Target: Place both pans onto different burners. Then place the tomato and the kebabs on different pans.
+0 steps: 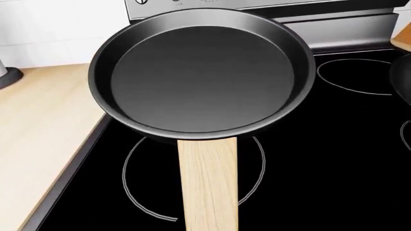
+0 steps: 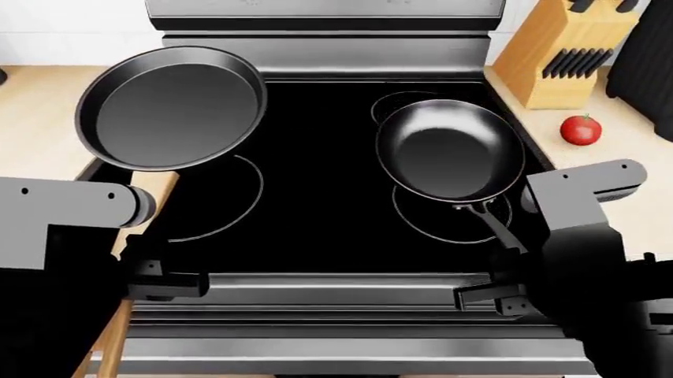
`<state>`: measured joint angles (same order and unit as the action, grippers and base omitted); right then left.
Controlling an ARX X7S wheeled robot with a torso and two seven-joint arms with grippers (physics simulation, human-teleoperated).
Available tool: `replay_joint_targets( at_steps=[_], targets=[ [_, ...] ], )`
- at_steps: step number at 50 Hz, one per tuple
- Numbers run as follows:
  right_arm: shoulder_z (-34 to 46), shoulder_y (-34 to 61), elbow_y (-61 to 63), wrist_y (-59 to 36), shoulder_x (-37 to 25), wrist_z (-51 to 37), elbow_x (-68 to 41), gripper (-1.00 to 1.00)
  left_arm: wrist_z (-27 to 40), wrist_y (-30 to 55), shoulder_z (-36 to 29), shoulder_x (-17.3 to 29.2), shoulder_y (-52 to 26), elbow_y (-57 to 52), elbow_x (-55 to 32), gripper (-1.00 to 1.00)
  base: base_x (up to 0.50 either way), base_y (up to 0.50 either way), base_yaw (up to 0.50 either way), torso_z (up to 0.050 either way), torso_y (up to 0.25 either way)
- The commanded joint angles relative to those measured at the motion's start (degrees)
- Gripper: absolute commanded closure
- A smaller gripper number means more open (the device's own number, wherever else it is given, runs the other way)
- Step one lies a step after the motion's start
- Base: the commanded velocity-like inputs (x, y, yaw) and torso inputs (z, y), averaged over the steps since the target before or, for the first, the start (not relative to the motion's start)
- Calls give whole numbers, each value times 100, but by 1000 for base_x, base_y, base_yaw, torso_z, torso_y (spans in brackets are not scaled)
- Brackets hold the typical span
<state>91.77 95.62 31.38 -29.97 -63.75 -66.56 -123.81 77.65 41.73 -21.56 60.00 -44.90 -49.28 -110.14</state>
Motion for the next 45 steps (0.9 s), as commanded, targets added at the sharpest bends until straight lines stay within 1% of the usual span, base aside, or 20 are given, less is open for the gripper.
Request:
replay_joint_targets(
  at_steps=[1,10,25,35,43,44,45],
  targets=[
    [-52,-356,-176,417,-73,319,560,100,-62,-57,221,40,-120,35,136,100,0,0,0,0,10],
    [-54,-489,-61,578,-174,322,591,100,-76,-62,218,52,-126,38,138,100,0,0,0,1,2],
    [60,-653,-220,541,-67,314,668,100,-81,-113,238,84,-65,-2,159,100,2,0,0,1,1],
    [33,-535,-158,364,-113,274,566,100,-56,-114,212,67,-106,-3,142,100,1,0,0,0,0],
    [-26,-316,-29,129,-176,137,283,100,-65,-120,205,68,-107,-2,148,100,0,0,0,0,3],
    [-31,-295,-18,105,-174,120,249,-100,-66,-122,206,72,-106,-4,146,100,0,0,0,0,0],
    [-40,-272,-3,90,-176,98,217,-100,-67,-124,209,77,-110,-3,142,100,0,0,0,0,0]
  ],
)
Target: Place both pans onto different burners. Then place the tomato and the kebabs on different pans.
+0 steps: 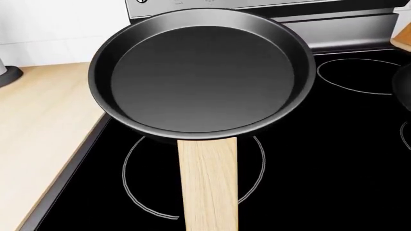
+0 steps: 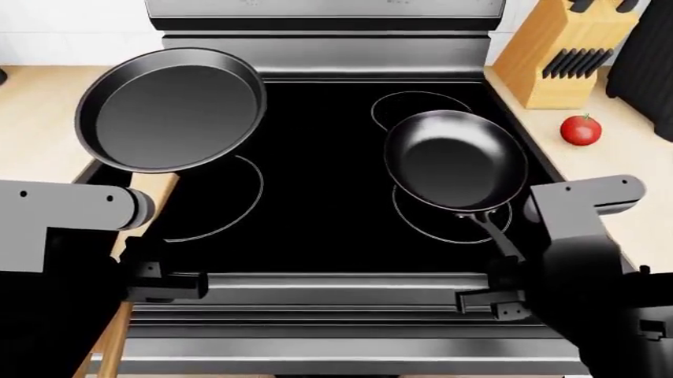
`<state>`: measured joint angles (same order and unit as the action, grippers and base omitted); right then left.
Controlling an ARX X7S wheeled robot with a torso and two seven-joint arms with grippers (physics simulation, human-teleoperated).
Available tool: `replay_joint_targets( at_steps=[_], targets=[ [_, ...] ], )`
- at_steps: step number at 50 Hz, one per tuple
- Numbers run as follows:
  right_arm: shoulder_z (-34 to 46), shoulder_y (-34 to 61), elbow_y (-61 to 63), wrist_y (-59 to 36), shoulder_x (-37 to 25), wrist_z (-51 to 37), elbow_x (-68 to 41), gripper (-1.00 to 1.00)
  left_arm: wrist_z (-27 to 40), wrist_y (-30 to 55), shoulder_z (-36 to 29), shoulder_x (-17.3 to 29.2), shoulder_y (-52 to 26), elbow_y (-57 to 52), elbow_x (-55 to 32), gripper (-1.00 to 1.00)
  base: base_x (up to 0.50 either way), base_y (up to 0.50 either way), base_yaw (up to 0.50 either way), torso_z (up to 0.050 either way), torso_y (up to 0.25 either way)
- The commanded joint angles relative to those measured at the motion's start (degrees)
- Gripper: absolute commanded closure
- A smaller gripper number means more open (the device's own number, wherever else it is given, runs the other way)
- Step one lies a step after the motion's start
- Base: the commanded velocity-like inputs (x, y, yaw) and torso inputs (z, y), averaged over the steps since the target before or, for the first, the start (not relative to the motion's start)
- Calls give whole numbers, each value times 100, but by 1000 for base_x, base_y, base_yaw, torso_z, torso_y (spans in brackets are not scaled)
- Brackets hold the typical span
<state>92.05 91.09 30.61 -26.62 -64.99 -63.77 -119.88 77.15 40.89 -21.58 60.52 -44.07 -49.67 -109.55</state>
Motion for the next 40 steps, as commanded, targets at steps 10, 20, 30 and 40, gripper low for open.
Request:
replay_joint_targets(
  at_steps=[10,20,30,40],
  targets=[
    [-121,312,162,-355,-98,-299,-354,-100,-18,-46,198,20,-208,44,89,100,0,0,0,1,2],
    [-324,707,262,-579,-128,-404,-641,-100,-51,-72,212,36,-158,39,128,100,0,0,0,0,2],
    [-825,1920,307,-1220,-125,-986,-1623,-100,-24,-84,203,42,-181,21,104,100,0,0,0,1,1],
    [-1217,2896,169,-1675,-69,-1426,-2459,-100,-67,-115,207,29,-103,15,172,100,0,0,0,0,2]
  ],
)
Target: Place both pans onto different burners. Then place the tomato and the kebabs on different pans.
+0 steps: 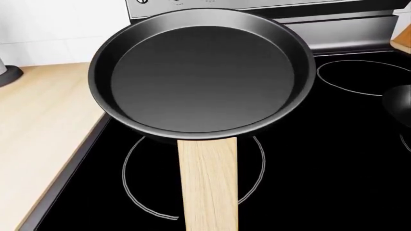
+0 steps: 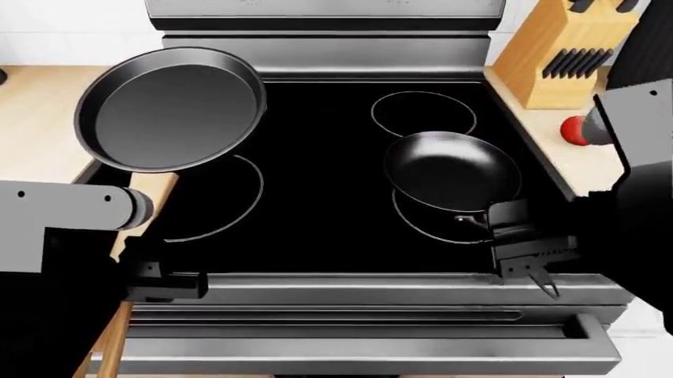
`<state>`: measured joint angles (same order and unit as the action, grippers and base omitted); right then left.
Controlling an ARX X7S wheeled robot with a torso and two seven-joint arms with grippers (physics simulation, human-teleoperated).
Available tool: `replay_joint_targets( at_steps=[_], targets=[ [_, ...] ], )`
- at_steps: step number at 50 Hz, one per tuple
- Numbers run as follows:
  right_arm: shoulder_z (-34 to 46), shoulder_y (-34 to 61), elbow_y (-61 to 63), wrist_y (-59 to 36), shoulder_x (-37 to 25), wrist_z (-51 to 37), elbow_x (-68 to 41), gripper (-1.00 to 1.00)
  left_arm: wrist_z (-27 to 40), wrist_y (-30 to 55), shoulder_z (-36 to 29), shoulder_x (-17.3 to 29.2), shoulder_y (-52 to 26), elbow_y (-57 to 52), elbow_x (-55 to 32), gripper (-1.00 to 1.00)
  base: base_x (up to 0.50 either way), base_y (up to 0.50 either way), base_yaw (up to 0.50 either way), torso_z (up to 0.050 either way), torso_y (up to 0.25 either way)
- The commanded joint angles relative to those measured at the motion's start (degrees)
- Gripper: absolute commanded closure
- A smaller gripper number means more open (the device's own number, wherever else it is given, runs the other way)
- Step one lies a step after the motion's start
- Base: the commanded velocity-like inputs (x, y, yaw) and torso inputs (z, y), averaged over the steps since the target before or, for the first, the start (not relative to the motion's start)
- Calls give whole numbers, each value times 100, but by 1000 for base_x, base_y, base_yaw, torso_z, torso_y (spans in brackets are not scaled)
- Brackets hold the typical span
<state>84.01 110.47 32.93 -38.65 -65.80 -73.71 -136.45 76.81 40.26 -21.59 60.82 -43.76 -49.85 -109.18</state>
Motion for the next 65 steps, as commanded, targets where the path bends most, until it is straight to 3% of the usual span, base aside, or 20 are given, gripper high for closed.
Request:
replay_joint_targets(
  at_steps=[1,17,65],
  targets=[
    [-446,1020,-64,-497,-8,-451,-846,-100,-43,-46,194,-22,-117,43,166,100,0,0,0,0,0],
    [-959,1627,-184,-697,-218,-604,-791,-100,-323,110,-289,-754,21,819,888,100,0,0,0,1,1],
    [-1021,1141,-31,-611,-335,-483,-556,-100,-973,-186,-665,-959,1261,1738,2320,100,0,0,0,1,2]
  ],
)
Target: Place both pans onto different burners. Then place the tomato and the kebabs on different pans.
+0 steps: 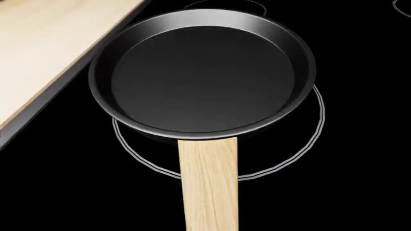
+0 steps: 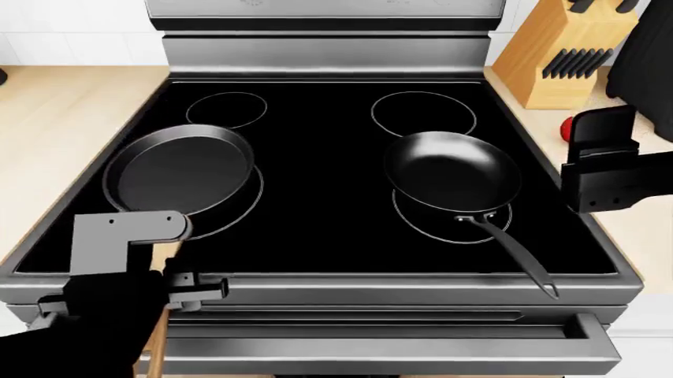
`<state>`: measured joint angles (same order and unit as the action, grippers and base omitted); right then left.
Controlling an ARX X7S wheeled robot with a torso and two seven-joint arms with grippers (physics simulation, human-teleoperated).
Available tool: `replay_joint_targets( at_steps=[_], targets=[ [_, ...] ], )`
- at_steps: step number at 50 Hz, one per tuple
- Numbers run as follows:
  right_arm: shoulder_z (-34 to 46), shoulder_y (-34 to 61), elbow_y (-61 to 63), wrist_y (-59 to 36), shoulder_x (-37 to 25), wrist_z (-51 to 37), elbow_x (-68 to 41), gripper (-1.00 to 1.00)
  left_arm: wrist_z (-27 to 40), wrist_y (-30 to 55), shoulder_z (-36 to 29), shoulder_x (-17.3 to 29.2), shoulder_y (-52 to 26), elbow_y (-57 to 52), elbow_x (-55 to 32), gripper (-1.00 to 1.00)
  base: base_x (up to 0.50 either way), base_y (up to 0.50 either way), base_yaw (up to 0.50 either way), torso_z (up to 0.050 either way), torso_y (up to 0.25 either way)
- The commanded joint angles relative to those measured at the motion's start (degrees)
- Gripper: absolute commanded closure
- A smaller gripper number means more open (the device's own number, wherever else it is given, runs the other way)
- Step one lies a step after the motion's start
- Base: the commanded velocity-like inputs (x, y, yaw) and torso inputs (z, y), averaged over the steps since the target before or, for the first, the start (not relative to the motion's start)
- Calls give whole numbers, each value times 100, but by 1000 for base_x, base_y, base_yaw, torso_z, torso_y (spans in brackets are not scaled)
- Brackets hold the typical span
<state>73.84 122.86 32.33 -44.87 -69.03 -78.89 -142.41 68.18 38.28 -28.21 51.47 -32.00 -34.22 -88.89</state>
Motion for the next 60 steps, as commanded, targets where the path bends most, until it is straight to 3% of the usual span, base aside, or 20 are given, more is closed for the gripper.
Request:
replay_joint_targets(
  at_steps=[1,4,5,22,33,43,49,60],
  targets=[
    [-5,-106,36,12,-20,37,40,-100,-120,11,-9,-31,87,177,303,100,0,0,0,0,0],
    [-7,-130,60,13,-47,39,45,-100,-169,19,-32,-48,85,193,344,100,3,0,0,0,0],
    [-8,-138,66,15,-53,41,46,-100,-180,35,-44,-49,75,191,352,-100,0,0,0,0,0],
    [-24,-279,119,67,-66,101,131,-100,-27,56,249,153,-377,-272,-317,-100,0,0,0,0,0],
    [-123,-86,91,-174,-19,44,43,-100,626,83,586,439,-1641,-1160,-1940,-100,0,0,0,0,0],
    [-215,-38,114,-262,-35,92,88,-100,944,-168,900,544,-2668,-1413,-2878,-100,-9,0,0,0,0],
    [-239,-115,150,-274,-38,194,219,-100,1003,-232,1007,488,-3173,-1444,-3063,-100,-416,-1,0,0,0],
    [-284,-338,305,-95,-260,360,396,-100,762,-379,1120,338,-2871,-1546,-2772,-100,-279,-428,0,0,0]
  ],
)
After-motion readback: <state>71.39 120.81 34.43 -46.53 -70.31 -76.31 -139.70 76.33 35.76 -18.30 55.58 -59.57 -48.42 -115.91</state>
